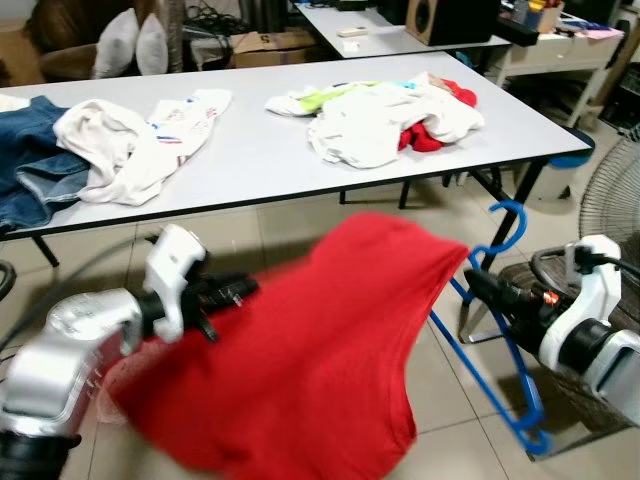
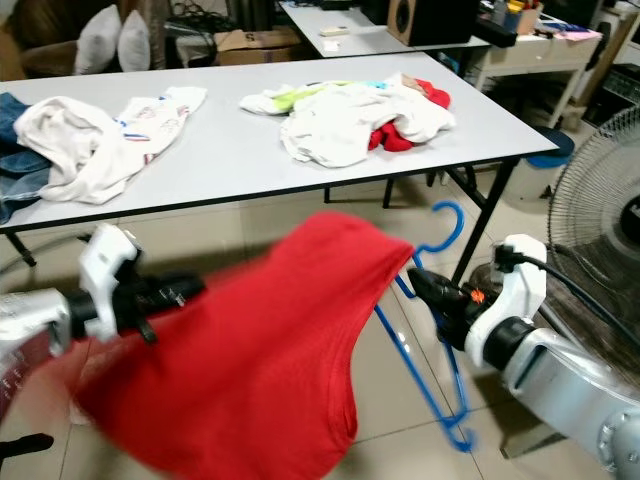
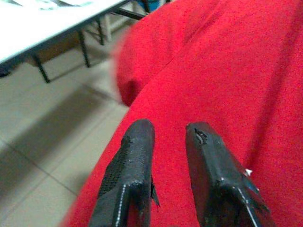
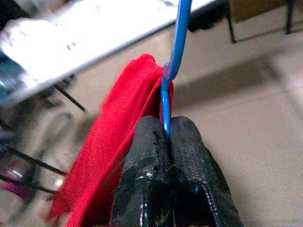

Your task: Hang hanger

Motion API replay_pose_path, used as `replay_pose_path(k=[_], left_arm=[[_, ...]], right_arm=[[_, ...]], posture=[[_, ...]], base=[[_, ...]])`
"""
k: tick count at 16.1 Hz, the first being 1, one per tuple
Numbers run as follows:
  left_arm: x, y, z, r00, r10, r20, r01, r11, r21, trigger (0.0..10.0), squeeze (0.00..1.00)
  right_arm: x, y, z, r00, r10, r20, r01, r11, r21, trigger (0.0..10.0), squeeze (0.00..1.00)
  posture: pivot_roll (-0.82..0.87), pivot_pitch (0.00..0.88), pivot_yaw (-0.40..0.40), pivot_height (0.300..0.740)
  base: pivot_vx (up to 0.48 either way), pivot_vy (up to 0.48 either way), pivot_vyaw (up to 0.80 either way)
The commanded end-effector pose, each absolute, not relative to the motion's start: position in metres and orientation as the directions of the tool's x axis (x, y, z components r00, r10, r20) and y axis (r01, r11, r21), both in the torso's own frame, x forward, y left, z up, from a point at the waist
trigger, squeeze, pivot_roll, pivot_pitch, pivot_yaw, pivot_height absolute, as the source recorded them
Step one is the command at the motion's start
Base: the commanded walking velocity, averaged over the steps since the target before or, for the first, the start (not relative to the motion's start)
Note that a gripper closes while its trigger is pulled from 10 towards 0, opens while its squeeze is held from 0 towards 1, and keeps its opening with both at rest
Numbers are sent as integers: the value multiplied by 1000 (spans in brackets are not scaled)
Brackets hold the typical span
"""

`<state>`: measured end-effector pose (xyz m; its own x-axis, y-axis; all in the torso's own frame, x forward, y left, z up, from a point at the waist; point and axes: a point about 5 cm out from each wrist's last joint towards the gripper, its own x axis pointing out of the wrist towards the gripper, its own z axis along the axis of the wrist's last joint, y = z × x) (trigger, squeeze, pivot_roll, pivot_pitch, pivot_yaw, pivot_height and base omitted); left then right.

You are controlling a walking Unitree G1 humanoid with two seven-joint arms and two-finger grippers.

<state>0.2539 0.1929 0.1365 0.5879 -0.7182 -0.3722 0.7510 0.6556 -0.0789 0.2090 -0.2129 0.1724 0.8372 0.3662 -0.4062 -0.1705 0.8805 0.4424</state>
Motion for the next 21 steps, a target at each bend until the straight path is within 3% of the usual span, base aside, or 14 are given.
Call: replay_pose_path(k=[1, 4, 8, 10, 12, 16, 18, 21], left_arm=[[255, 188, 139, 591, -718, -366, 754, 654, -66, 10000, 0], [258, 188, 140, 613, -707, -353, 741, 669, -55, 10000, 0], [284, 197, 171, 742, -648, -170, 659, 752, 8, 10000, 0], [292, 193, 184, 753, -651, -97, 654, 756, 3, 10000, 0], [301, 191, 203, 743, -669, -17, 669, 743, -4, 10000, 0], [298, 195, 198, 741, -670, -46, 671, 741, 31, 10000, 0], [296, 198, 209, 752, -659, 11, 659, 752, 23, 10000, 0], [291, 203, 229, 734, -676, 57, 675, 737, 48, 10000, 0]], right_arm=[[214, -218, 172, 846, 344, -408, -174, 900, 399, 10000, 0], [224, -218, 184, 897, 355, -265, -215, 872, 440, 10000, 0], [224, -214, 197, 876, 478, -56, -419, 814, 402, 10000, 0], [220, -216, 202, 838, 546, -3, -511, 786, 346, 10000, 0], [217, -216, 203, 767, 642, -22, -613, 742, 271, 10000, 0], [224, -208, 198, 685, 726, -64, -705, 682, 195, 10000, 0], [228, -201, 199, 638, 767, -69, -758, 641, 121, 10000, 0], [235, -191, 198, 578, 813, -73, -810, 583, 72, 10000, 0]], posture=[[-81, 0, 31, 740], [-74, 0, 27, 740], [-72, 0, 33, 740], [-73, 0, 43, 740], [-77, 0, 54, 740], [-72, 0, 49, 740], [-53, 0, 28, 740], [-42, 0, 18, 740]], base=[[0, 0, 0], [0, 0, 0], [0, 0, 0], [0, 0, 0], [0, 0, 0], [0, 0, 0], [0, 0, 0], [0, 0, 800]])
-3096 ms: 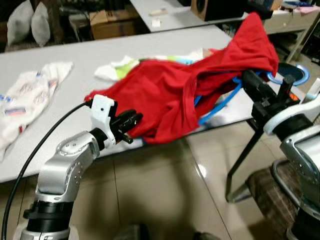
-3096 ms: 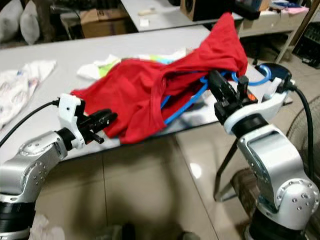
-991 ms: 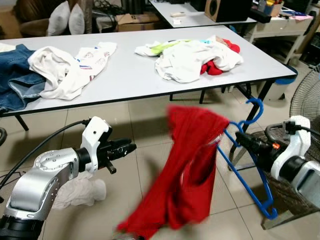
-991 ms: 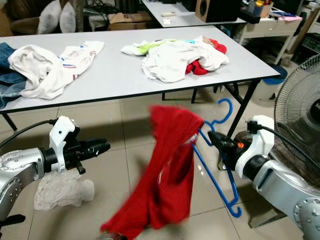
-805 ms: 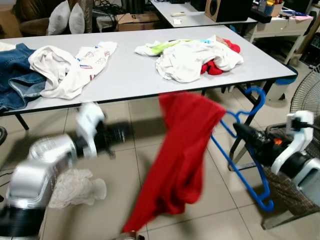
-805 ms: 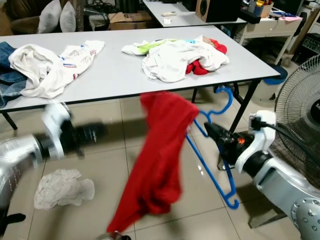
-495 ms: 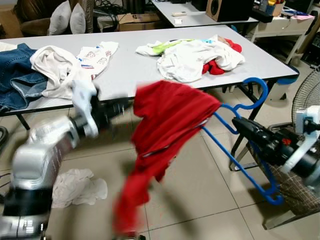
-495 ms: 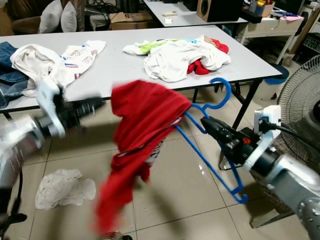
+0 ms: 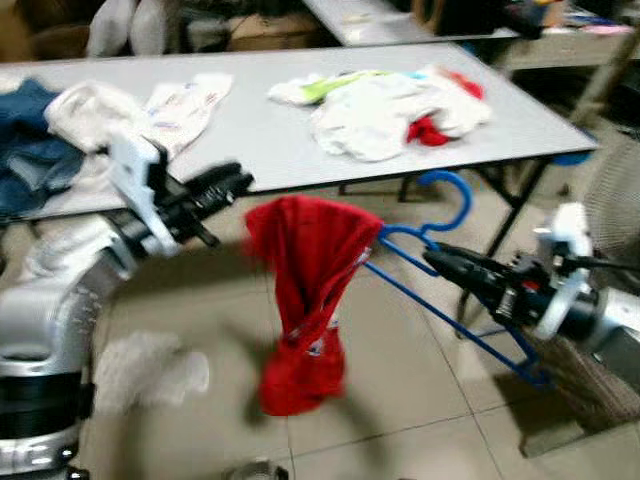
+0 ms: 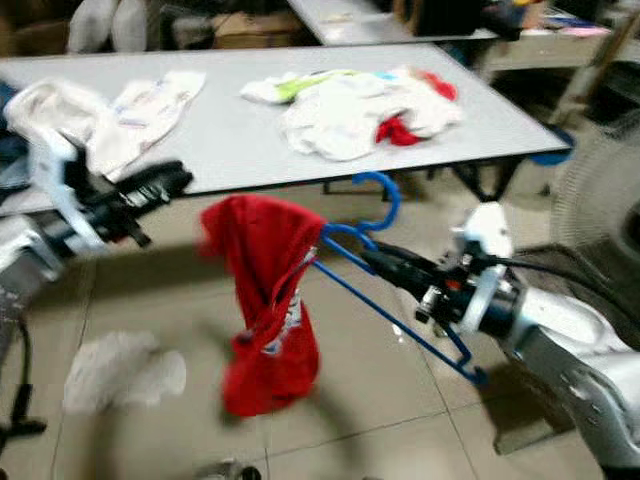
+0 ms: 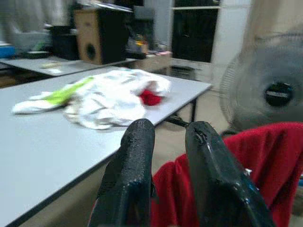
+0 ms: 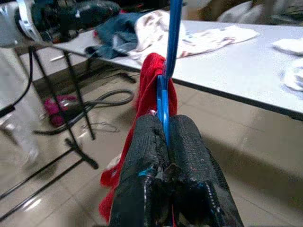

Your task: Hang hanger

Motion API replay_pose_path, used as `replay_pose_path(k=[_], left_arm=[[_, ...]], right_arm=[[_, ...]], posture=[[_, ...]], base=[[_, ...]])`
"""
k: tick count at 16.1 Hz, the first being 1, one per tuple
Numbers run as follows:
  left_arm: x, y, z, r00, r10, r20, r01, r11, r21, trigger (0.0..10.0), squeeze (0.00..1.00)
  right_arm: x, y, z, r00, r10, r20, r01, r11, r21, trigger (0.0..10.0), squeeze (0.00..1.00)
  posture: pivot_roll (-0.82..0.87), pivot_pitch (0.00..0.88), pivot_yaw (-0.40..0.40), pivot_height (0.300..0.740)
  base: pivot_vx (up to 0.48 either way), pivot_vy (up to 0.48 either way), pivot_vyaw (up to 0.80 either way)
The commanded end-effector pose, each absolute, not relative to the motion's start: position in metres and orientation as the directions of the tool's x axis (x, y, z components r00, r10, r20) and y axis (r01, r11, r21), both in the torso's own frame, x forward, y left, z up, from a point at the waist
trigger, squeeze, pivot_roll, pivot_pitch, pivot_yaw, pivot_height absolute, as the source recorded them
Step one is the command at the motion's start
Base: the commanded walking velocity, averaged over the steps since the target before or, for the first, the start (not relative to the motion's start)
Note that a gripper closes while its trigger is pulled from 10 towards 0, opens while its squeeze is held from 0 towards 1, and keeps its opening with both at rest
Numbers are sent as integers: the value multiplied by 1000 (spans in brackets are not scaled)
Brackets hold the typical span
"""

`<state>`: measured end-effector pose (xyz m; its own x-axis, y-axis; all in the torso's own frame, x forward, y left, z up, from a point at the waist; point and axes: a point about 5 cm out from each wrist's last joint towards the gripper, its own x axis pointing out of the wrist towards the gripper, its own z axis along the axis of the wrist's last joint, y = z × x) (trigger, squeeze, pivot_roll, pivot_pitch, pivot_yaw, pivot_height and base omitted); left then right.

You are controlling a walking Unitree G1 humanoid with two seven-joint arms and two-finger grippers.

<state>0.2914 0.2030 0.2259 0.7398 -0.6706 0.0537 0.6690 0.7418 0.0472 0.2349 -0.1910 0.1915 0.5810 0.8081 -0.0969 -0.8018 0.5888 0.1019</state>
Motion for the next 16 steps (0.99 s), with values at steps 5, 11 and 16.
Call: replay_pose_path(k=[5, 11, 16], left_arm=[[290, 199, 226, 749, -661, 41, 658, 750, 70, 10000, 0], [295, 196, 212, 760, -650, -24, 650, 757, 63, 10000, 0], [295, 193, 205, 744, -666, -55, 669, 740, 74, 10000, 0]], right_arm=[[245, -185, 191, 554, 831, -52, -830, 556, 52, 10000, 0], [253, -181, 189, 538, 842, -37, -841, 539, 35, 10000, 0], [253, -169, 180, 526, 850, -18, -849, 526, 53, 10000, 0]], posture=[[-3, 0, 11, 740], [4, 0, 21, 740], [-1, 0, 56, 740]], base=[[0, 0, 800], [0, 0, 800], [0, 0, 800]])
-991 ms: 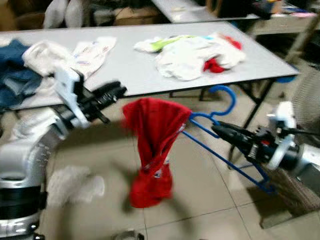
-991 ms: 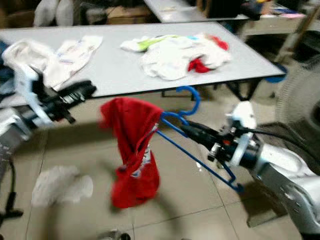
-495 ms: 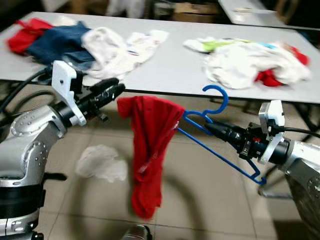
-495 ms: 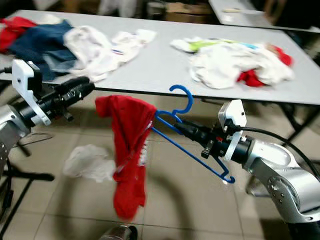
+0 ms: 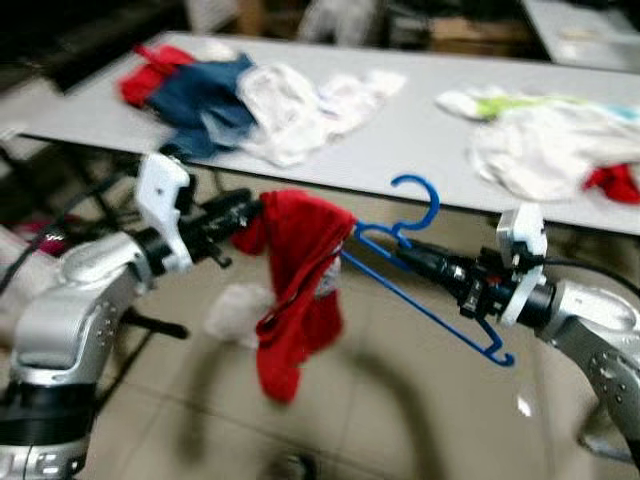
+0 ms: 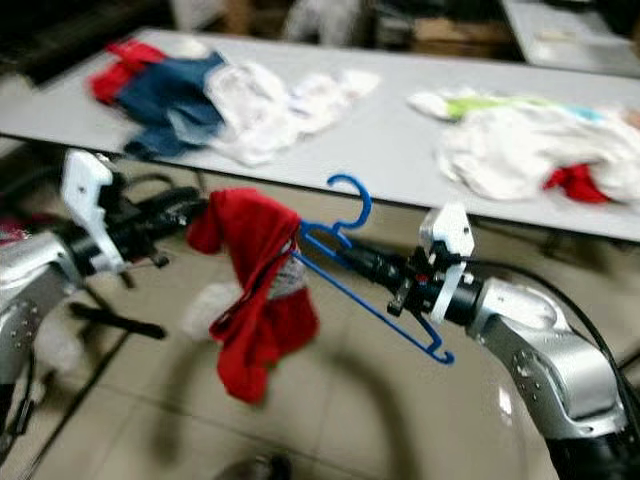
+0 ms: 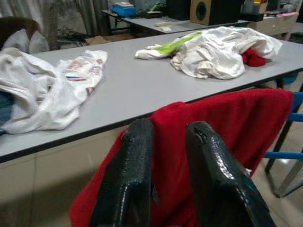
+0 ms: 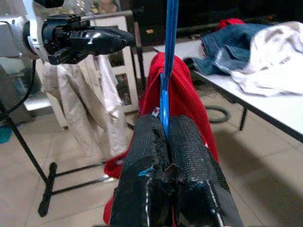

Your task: Hang hanger

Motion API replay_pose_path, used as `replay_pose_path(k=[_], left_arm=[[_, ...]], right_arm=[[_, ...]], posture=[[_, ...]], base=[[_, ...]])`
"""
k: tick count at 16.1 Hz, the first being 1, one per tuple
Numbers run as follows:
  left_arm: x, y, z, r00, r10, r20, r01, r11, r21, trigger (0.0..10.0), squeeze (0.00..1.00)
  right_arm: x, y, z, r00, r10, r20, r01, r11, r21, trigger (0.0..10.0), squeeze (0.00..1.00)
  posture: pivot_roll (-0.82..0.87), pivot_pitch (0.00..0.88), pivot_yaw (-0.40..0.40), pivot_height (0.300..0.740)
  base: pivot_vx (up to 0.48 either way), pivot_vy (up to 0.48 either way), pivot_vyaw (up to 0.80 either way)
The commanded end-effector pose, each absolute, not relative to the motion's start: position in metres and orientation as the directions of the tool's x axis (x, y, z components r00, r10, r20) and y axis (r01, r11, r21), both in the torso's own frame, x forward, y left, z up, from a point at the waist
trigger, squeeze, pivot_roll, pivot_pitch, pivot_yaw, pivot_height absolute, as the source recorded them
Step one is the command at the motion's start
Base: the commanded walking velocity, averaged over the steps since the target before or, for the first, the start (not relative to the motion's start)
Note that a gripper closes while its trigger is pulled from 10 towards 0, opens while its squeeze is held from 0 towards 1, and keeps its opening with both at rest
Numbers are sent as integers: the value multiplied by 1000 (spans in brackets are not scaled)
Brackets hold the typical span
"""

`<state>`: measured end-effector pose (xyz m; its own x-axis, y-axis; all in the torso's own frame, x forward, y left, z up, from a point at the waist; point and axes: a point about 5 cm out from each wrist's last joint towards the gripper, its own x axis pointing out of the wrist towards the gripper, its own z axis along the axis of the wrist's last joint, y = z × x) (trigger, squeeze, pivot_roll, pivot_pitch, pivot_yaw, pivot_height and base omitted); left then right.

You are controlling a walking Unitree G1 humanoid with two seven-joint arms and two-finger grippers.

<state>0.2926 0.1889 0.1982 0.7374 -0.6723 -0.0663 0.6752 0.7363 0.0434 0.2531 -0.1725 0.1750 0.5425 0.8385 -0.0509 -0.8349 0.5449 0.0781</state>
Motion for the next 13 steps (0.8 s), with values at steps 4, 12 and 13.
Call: replay_pose_path(k=[4, 12, 13], left_arm=[[299, 195, 210, 732, -681, -16, 681, 732, 35, 10000, 0], [272, 199, 194, 749, -661, -41, 659, 750, -54, 10000, 1000], [271, 202, 203, 744, -668, -24, 667, 744, -41, 10000, 1000]], right_arm=[[257, -163, 175, 523, 852, -21, -851, 523, 52, 10000, 0], [270, -155, 171, 448, 893, -42, -890, 450, 69, 10000, 0], [273, -155, 173, 432, 901, -39, -899, 434, 69, 10000, 0]], posture=[[-1, 0, 66, 740], [68, 0, -41, 740], [76, 0, -41, 740]], base=[[0, 0, 800], [0, 0, 800], [0, 0, 800]])
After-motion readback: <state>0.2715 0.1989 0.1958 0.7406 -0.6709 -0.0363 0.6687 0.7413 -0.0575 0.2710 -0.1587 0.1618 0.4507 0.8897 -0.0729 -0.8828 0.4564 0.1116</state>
